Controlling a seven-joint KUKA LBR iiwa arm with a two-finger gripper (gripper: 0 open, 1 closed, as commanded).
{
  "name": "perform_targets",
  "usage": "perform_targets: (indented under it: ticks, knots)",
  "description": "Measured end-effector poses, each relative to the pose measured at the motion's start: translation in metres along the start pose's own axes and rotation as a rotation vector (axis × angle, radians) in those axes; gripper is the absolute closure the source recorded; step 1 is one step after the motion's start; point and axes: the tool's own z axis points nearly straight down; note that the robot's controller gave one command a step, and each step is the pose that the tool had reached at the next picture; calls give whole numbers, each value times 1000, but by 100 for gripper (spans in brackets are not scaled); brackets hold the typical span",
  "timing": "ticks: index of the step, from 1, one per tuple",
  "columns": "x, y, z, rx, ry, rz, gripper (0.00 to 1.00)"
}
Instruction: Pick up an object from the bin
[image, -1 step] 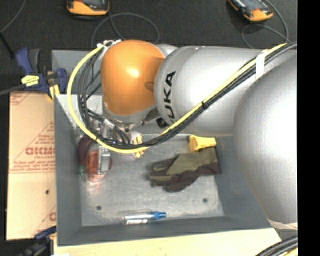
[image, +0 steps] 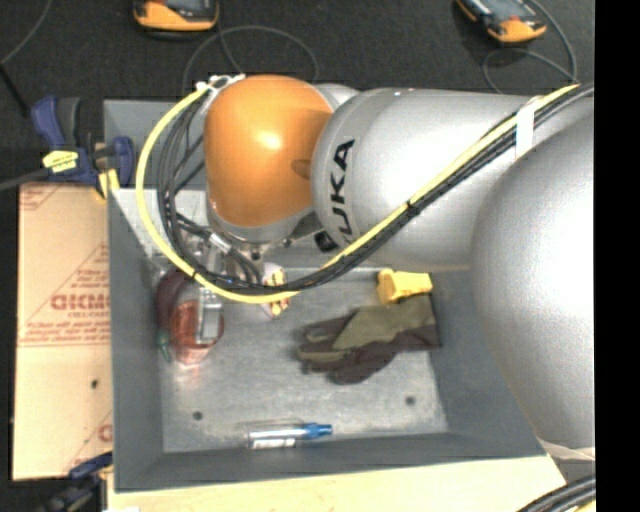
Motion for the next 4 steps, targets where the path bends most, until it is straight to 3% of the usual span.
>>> perform_targets:
  ticks: [1, 2, 3, 4]
  knots:
    - [1, -15, 42, -2, -6, -222, 0]
    - [12, -67, 69, 1, 0, -407, 0]
    - [-2, -87, 85, 0, -9, -535, 0]
    - [-17, -50, 148, 2, -12, -656, 0]
